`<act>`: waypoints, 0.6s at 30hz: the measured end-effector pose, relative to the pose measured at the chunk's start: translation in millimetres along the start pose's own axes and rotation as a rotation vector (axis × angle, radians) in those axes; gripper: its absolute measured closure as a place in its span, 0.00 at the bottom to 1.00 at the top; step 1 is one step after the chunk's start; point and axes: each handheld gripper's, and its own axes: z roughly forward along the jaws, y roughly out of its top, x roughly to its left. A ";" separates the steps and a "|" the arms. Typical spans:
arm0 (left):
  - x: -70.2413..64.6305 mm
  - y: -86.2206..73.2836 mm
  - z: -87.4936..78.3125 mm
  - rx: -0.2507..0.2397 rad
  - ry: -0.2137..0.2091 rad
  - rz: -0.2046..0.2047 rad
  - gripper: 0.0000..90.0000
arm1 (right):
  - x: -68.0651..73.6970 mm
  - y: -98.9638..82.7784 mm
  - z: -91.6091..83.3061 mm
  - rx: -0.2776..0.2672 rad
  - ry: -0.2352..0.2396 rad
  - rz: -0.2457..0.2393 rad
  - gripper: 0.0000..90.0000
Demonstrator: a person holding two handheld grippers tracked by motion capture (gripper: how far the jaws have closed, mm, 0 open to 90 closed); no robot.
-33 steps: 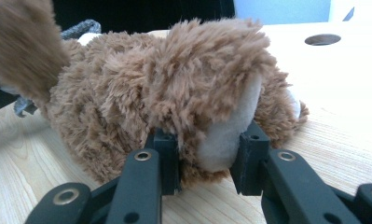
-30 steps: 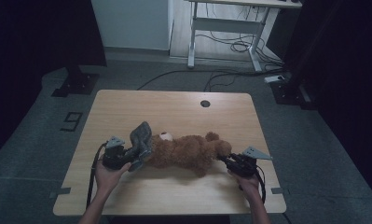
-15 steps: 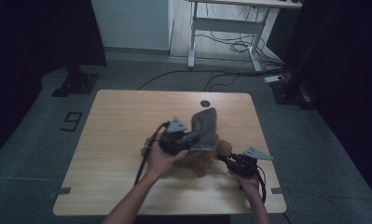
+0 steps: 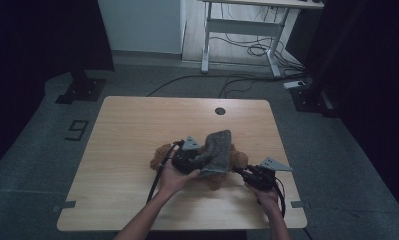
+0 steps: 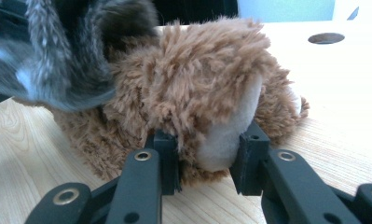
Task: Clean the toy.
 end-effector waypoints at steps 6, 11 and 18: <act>35.7 -21.5 -39.0 -0.037 0.084 -0.075 0.83 | -2.7 -2.4 1.9 0.012 -0.013 0.010 0.75; 56.9 -42.8 -59.5 -0.061 0.090 -0.132 0.82 | -2.3 -3.4 3.2 0.015 -0.002 0.012 0.75; 75.6 -62.8 -76.9 -0.085 0.117 -0.196 0.82 | -3.0 -5.0 4.0 0.021 -0.004 0.014 0.75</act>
